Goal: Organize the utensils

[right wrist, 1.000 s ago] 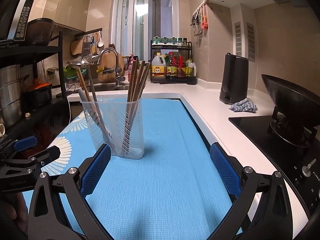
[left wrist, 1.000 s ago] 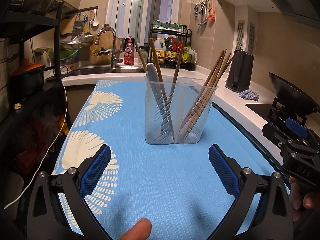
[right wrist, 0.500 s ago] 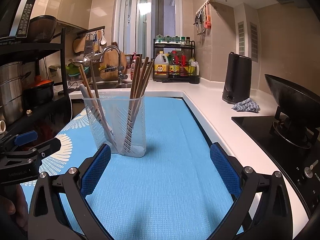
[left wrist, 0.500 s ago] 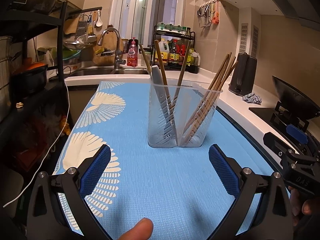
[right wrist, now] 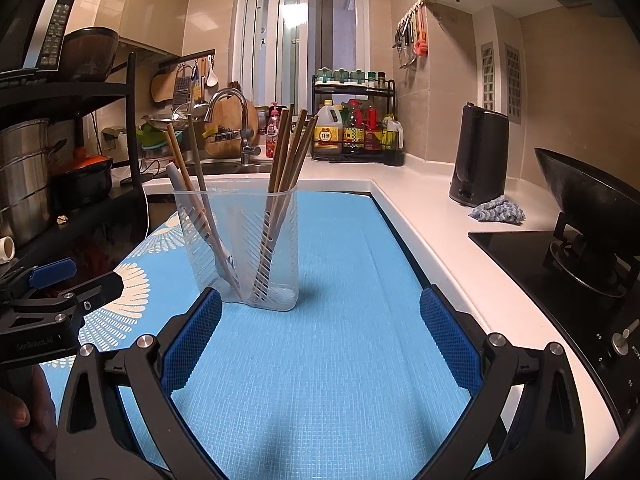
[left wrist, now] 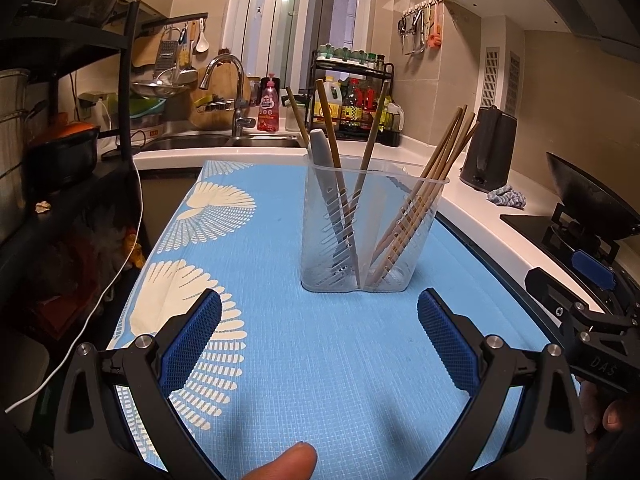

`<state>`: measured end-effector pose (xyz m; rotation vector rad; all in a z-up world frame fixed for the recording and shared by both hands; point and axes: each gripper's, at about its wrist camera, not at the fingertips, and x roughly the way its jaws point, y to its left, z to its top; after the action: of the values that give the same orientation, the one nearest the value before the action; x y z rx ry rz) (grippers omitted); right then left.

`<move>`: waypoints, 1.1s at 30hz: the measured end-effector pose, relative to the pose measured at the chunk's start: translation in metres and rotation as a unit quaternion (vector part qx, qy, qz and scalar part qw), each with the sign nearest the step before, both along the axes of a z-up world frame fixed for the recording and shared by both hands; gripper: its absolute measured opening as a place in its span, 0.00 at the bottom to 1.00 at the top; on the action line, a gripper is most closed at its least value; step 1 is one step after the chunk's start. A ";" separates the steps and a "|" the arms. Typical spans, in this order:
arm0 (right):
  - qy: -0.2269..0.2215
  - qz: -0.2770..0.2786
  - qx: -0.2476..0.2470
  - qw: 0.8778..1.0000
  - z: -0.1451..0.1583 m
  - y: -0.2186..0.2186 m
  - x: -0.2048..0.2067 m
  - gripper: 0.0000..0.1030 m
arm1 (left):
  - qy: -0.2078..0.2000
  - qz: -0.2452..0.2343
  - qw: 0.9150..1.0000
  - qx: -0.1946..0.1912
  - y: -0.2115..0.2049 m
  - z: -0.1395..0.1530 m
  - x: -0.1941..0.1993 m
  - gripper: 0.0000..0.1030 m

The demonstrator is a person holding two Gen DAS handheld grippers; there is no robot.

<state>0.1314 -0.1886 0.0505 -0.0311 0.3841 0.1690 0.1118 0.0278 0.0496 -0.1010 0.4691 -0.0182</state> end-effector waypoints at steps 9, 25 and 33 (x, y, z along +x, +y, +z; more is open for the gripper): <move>-0.004 -0.004 0.000 1.000 0.000 -0.002 0.000 0.95 | -0.004 -0.002 1.000 0.000 0.000 0.000 0.000 0.93; -0.004 -0.007 -0.001 1.000 0.001 -0.003 0.001 0.95 | -0.006 -0.004 1.000 -0.001 0.000 -0.001 0.000 0.93; -0.003 -0.005 -0.003 1.000 0.001 -0.003 0.001 0.95 | -0.010 -0.004 1.000 0.003 -0.001 0.000 -0.002 0.93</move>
<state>0.1323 -0.1914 0.0514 -0.0348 0.3789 0.1582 0.1095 0.0271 0.0495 -0.0936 0.4492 -0.0263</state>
